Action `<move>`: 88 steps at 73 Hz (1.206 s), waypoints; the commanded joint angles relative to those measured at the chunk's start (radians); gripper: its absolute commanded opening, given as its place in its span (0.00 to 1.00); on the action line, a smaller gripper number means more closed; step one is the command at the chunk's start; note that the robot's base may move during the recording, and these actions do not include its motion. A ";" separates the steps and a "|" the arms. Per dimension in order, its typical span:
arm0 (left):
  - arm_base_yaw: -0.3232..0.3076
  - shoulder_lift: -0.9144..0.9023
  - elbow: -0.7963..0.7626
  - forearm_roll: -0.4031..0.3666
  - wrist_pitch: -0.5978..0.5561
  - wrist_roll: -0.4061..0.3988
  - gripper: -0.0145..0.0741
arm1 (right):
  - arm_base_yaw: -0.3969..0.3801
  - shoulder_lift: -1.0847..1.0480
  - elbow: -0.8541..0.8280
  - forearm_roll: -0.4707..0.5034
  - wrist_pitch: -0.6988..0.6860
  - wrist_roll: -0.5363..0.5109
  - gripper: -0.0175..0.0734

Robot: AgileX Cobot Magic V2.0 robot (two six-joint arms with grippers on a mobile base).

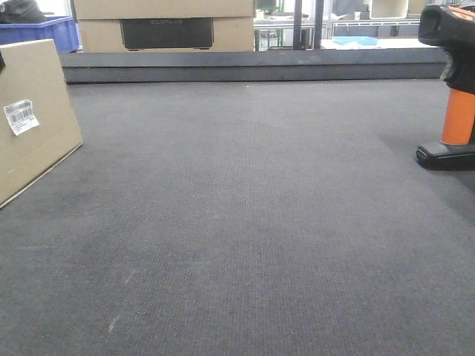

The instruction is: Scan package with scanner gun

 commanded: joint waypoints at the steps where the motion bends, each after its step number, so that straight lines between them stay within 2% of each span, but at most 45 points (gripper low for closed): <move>1: 0.002 -0.052 -0.019 0.005 0.002 -0.025 0.74 | -0.003 -0.038 0.001 -0.003 0.024 -0.007 0.01; 16: 0.002 -0.196 0.009 -0.026 0.000 -0.050 0.74 | -0.003 -0.106 0.001 -0.003 0.128 -0.007 0.01; 24: 0.002 -0.270 0.072 -0.087 -0.045 -0.051 0.67 | -0.003 -0.113 0.001 -0.003 0.135 -0.007 0.01; 27: 0.002 -0.298 0.105 -0.108 -0.082 -0.051 0.61 | -0.003 -0.113 0.001 -0.003 0.140 -0.007 0.01; 35: 0.002 -0.379 0.212 -0.154 -0.183 -0.051 0.36 | -0.003 -0.113 0.001 -0.003 0.145 -0.007 0.01; 46: 0.002 -0.470 0.342 -0.160 -0.265 -0.051 0.03 | -0.003 -0.113 0.001 -0.003 0.154 -0.007 0.01; 55: 0.002 -0.558 0.465 -0.160 -0.383 -0.051 0.04 | -0.003 -0.114 0.001 -0.003 0.192 -0.007 0.01; 66: 0.002 -0.697 0.639 -0.158 -0.644 -0.051 0.04 | -0.003 -0.177 0.001 -0.003 0.254 -0.007 0.01; 74: 0.002 -0.805 0.762 -0.151 -0.800 -0.051 0.04 | -0.003 -0.292 0.001 -0.003 0.403 -0.007 0.01; 81: 0.002 -0.866 0.818 -0.113 -0.795 -0.051 0.04 | -0.003 -0.410 0.001 -0.003 0.551 -0.007 0.01; 88: 0.002 -0.915 0.836 -0.126 -0.764 -0.051 0.04 | -0.003 -0.542 0.001 -0.003 0.661 -0.007 0.01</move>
